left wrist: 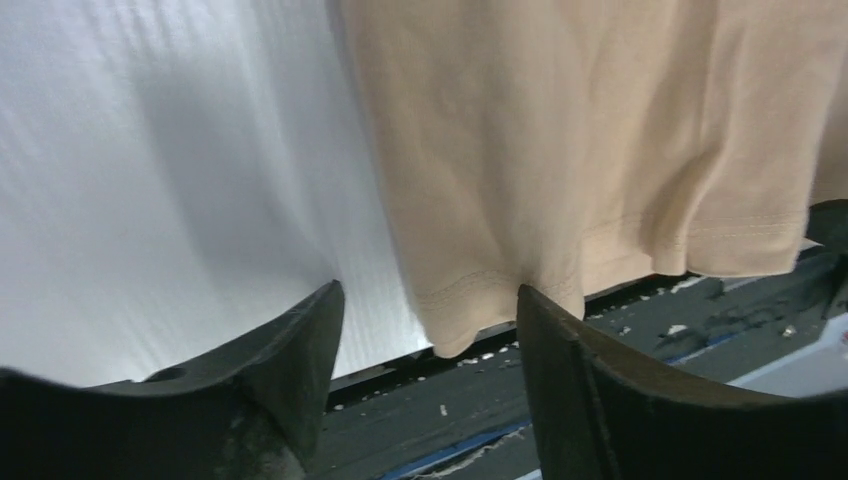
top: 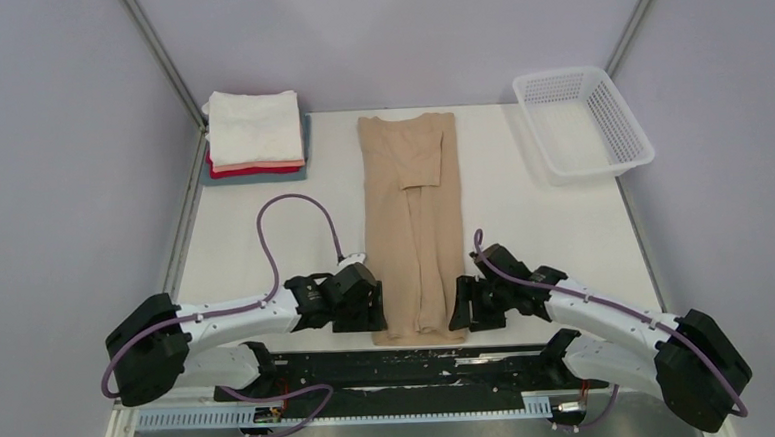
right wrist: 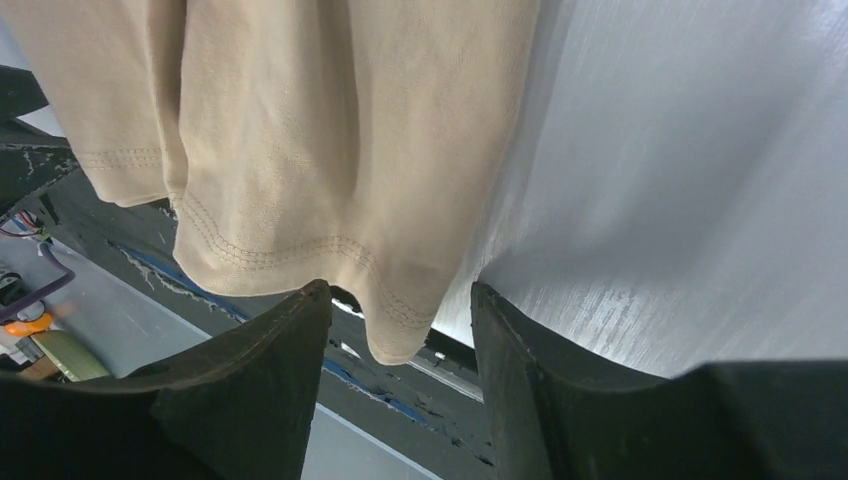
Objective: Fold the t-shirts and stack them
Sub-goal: Grab the bottom of the folded rectangular tshirt with both arms, then fold the folded rectangular tshirt in 1/3 of the way
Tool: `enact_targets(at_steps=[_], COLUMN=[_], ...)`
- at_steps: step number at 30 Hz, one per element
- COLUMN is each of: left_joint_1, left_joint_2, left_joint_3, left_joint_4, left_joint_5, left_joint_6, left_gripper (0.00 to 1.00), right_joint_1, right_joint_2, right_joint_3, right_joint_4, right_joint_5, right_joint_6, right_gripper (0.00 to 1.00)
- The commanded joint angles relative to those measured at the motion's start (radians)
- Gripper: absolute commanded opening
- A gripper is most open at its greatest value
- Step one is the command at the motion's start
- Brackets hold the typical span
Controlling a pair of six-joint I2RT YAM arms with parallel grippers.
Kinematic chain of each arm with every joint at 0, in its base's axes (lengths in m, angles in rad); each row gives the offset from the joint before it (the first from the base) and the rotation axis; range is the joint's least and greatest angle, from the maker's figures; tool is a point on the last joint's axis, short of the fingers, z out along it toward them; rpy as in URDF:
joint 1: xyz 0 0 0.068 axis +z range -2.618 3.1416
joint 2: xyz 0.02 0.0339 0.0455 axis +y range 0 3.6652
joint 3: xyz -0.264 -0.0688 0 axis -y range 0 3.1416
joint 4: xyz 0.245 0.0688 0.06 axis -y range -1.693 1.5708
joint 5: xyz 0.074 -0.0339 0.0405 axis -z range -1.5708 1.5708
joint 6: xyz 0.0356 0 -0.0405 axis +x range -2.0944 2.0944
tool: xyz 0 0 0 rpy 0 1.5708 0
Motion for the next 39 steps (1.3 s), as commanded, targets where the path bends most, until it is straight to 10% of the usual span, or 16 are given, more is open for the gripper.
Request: enact_targets(at_steps=[1,7,11,16,29,39], left_joint_1=[-0.011,-0.031,-0.031,-0.031,-0.031,0.149], left_joint_2=[0.029,0.083,0.125,0.036,-0.243,-0.259], left_joint_3=[-0.012,-0.038,-0.018,-0.063,-0.165,-0.02], left_joint_4=[0.121,0.14,0.08,-0.005,0.061,0.13], left_joint_5=[0.068,0.133,0.113,0.055,0.159,0.062], left_joint_6=[-0.013,-0.02,-0.033,-0.048,-0.074,0.082], left_gripper=[0.68,0.45,0.0,0.0,0.0,0.0], right_joint_1=[-0.004,-0.004,-0.005,-0.005,-0.004,-0.035], right_joint_2=[0.012,-0.012,-0.029,-0.08,-0.274,-0.172], right_joint_3=[-0.016,-0.05,-0.06,-0.085,-0.082,0.151], right_joint_4=[0.05,0.051,0.009,-0.024,-0.08,-0.019], right_joint_5=[-0.033,-0.071,-0.043,-0.027,-0.103,0.206], right_joint_6=[0.015,0.029,0.027,0.021,0.012,-0.048], right_gripper=[0.54,0.46,0.23,0.0,0.0,0.0])
